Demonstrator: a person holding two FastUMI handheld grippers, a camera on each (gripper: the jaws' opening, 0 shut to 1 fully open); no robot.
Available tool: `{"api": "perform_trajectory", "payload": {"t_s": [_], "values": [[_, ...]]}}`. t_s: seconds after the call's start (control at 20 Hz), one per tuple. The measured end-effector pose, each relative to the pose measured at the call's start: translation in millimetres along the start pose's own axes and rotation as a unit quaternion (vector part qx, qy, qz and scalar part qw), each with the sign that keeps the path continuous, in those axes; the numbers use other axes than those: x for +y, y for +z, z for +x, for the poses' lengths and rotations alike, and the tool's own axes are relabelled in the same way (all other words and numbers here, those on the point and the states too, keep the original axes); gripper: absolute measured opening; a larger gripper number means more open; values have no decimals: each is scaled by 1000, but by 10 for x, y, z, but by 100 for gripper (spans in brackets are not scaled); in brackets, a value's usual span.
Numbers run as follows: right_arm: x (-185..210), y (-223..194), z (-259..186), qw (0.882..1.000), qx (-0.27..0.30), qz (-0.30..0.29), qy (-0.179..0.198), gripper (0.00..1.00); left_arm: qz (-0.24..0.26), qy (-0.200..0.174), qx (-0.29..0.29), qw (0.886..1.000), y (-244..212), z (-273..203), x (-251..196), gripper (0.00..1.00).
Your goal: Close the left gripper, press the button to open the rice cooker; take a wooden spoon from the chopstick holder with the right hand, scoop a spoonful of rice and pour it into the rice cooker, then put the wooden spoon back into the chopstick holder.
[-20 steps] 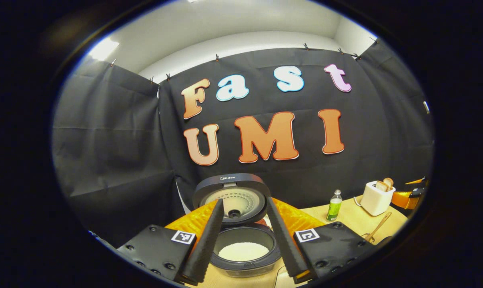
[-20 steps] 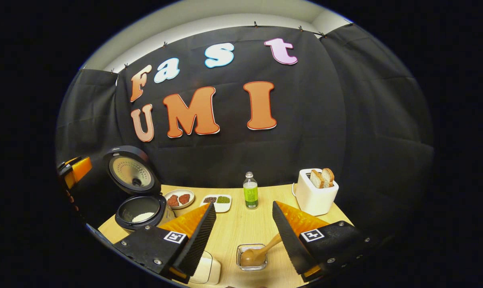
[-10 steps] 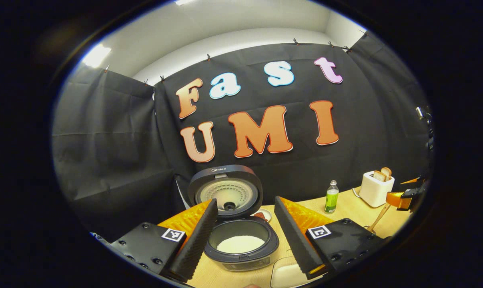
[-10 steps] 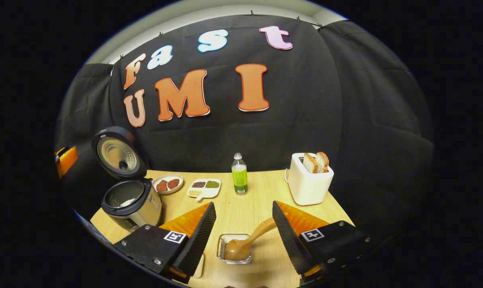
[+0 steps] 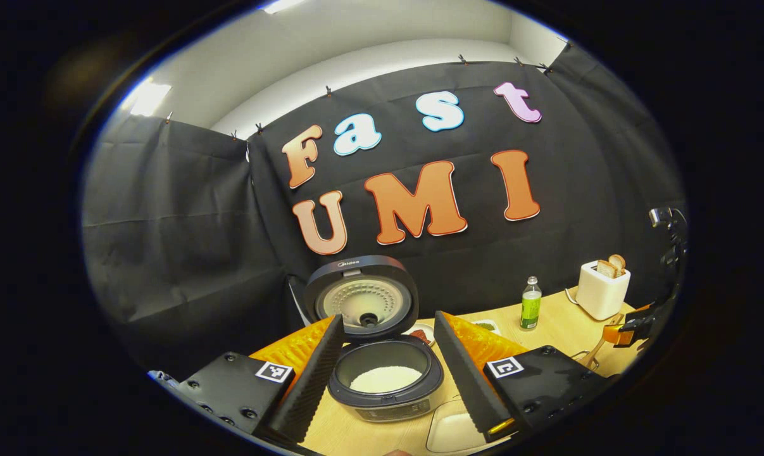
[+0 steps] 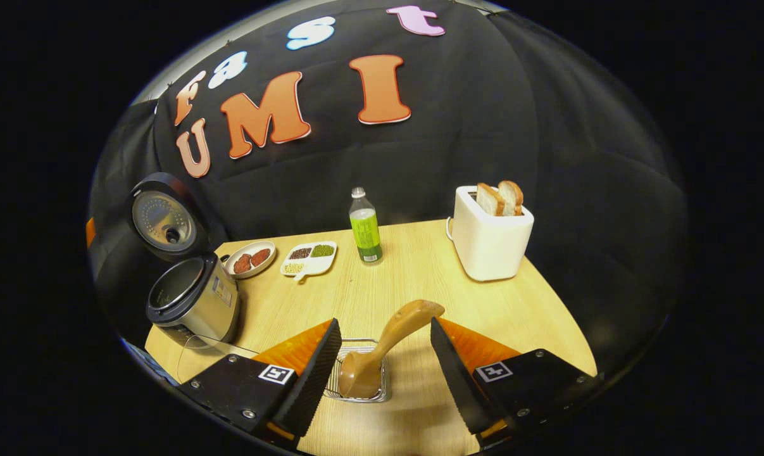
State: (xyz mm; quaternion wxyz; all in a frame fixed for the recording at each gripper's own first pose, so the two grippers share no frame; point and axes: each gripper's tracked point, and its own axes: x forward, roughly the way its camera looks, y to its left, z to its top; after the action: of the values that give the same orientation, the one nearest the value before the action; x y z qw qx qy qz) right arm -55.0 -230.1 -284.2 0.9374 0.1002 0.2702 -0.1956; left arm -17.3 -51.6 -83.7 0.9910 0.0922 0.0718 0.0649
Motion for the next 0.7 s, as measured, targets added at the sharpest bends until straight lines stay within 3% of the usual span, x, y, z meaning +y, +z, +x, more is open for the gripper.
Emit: {"api": "perform_trajectory", "payload": {"t_s": [0.1,0.2,0.3,0.6,0.65,0.7], "values": [[-42,-85,130,1000,16,16,3,88,4,-6,16,1000,-91,-37,-55,100],[-103,-148,239,999,30,32,3,88,11,-6,25,1000,-131,-57,-56,87],[-131,-168,328,998,39,49,6,86,17,-3,29,999,-162,-102,-44,87],[-42,-195,535,998,44,54,10,68,23,14,33,999,-170,-146,23,100],[-28,-198,541,997,45,54,11,59,24,16,33,999,-170,-154,36,94],[40,-207,501,997,49,59,22,56,25,17,35,999,-179,-146,44,87]]}}
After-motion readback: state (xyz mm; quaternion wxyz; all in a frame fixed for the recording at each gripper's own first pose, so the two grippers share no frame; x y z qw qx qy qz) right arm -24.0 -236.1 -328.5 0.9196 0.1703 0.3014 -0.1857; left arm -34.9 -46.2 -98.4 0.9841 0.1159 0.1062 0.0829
